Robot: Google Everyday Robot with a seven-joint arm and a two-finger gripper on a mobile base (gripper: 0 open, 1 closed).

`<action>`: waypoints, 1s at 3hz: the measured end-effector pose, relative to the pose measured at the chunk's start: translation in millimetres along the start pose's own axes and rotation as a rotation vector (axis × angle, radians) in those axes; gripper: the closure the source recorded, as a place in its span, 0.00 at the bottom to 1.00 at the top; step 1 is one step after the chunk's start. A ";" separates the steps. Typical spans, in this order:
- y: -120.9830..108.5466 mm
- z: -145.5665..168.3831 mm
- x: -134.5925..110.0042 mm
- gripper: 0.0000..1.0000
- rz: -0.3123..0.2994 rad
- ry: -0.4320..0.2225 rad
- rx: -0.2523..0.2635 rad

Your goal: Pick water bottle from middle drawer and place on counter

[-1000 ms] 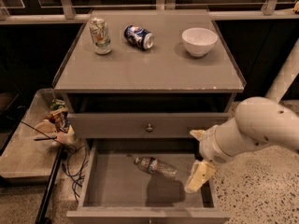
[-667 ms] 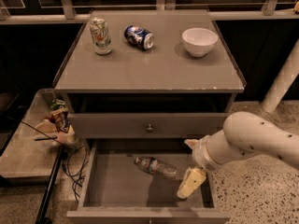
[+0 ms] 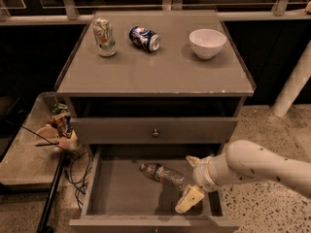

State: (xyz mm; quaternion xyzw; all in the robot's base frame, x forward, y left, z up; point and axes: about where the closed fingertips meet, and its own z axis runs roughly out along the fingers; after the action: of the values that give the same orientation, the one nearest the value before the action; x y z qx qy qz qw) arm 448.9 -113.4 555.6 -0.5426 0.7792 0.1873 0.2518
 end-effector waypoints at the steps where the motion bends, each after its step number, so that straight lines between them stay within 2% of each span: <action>1: 1.7 24.0 4.8 0.00 -0.003 -0.065 0.015; 2: -3.5 51.3 10.7 0.00 -0.016 -0.095 0.060; 3: -24.3 73.6 21.4 0.00 -0.002 -0.067 0.112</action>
Offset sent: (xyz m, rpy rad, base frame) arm 0.0279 0.0279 -0.0770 0.0751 -0.1733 -0.0634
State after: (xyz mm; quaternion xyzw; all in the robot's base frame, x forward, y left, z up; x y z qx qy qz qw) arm 479.5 -96.3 483.3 -0.5217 0.7792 0.1610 0.3078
